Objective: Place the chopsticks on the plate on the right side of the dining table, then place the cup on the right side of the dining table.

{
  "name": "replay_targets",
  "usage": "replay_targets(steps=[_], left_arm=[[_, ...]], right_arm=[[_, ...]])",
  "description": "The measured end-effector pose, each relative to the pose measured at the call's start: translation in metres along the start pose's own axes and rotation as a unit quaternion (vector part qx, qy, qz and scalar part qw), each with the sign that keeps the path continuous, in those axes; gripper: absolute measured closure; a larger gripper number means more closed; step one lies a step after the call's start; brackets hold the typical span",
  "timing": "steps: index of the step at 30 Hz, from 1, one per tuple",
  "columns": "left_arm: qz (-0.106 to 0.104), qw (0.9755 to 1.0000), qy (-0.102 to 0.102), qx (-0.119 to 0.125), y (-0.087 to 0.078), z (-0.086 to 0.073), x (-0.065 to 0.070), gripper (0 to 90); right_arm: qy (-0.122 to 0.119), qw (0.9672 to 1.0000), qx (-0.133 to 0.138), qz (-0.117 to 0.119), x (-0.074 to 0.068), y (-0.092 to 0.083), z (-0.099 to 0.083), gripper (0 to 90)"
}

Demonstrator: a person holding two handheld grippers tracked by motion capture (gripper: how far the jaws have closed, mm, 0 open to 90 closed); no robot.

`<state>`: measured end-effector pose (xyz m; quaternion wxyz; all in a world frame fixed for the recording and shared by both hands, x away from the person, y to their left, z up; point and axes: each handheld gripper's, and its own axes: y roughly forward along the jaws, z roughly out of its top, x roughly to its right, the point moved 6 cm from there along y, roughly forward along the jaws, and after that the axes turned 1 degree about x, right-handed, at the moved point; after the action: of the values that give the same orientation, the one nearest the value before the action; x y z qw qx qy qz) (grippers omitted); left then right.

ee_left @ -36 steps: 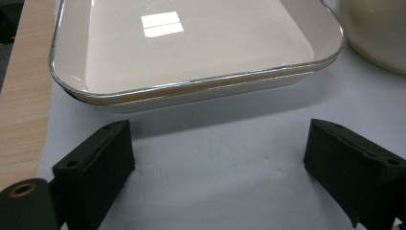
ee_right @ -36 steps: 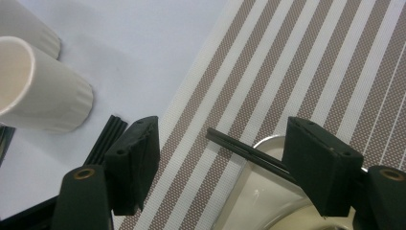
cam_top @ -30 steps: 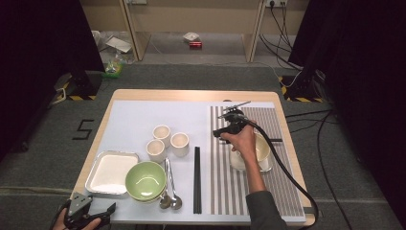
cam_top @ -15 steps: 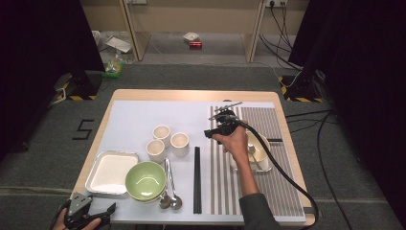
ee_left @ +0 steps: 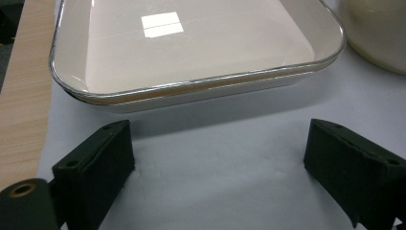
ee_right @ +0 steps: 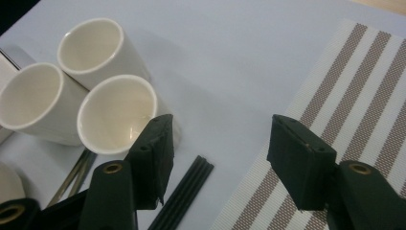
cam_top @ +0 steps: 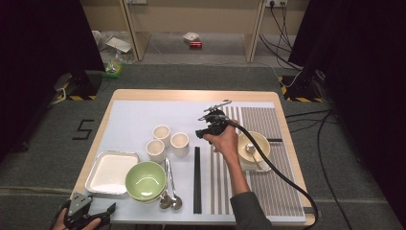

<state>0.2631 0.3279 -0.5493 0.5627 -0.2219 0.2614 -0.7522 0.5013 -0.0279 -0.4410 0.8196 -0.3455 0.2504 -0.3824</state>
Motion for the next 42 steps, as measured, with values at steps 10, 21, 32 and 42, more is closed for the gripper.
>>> replay_targets(steps=[10, 21, 32, 42], left_arm=[[0.001, 1.0000, -0.001, -0.001, 0.000, 0.000, 0.000, 8.5], [0.001, 1.0000, -0.001, -0.006, 0.000, 0.001, 0.000, 8.1], [0.002, 1.0000, -0.001, -0.008, 0.001, 0.001, 0.000, 8.0], [0.001, 1.0000, -0.001, -0.008, 0.001, 0.001, 0.000, 7.7]], right_arm=[[-0.004, 1.0000, -0.004, 0.004, -0.008, 0.008, 0.006, 42.8], [-0.007, 0.9999, -0.004, 0.015, -0.014, 0.019, 0.004, 43.5], [-0.023, 0.9995, -0.008, 0.023, -0.031, 0.026, 0.013, 45.7], [-0.020, 0.9993, -0.019, 0.023, -0.034, 0.038, 0.010, 45.6]])
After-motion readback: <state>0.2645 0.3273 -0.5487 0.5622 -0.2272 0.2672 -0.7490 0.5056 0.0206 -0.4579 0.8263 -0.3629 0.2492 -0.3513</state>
